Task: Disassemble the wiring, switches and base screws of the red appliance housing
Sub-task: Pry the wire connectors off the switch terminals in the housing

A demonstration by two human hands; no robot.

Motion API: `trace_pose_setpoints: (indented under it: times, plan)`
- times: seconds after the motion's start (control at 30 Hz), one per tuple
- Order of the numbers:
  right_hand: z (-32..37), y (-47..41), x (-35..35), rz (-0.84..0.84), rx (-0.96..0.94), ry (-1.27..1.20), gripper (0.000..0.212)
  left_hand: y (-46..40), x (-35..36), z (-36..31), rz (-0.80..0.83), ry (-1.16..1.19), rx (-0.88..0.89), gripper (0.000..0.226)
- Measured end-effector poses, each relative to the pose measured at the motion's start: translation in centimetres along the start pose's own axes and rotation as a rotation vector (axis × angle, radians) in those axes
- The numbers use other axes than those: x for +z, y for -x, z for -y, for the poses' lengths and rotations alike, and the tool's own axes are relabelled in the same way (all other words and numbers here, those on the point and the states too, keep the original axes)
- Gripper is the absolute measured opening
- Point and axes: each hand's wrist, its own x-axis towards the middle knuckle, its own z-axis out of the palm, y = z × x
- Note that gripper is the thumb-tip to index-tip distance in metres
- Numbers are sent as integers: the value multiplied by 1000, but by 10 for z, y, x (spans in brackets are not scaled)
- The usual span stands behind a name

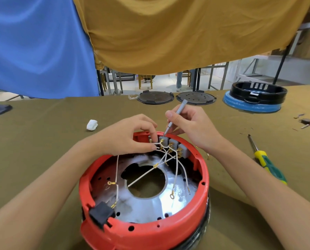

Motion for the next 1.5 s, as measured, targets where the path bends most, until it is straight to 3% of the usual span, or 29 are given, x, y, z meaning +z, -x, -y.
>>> trace_pose_setpoints:
  times: [0.17,0.4,0.7,1.07,1.3,1.5]
  plan:
    - [-1,0,-2,11,-47,79,23,-13,-4,-2,82,-17,19,8]
    - [1,1,-2,17,-83,170,25,-15,2,8,43,126,18,5]
    - [7,2,0,36,-124,288,22,-13,3,9,32,166,22,24]
    - [7,-1,5,1,30,139,25,-12,3,9,33,182,15,4]
    - [2,-1,4,0,157,17,29,-13,4,8,38,189,7,16]
    - [4,1,4,-16,117,53,28,-13,4,9,45,198,9,19]
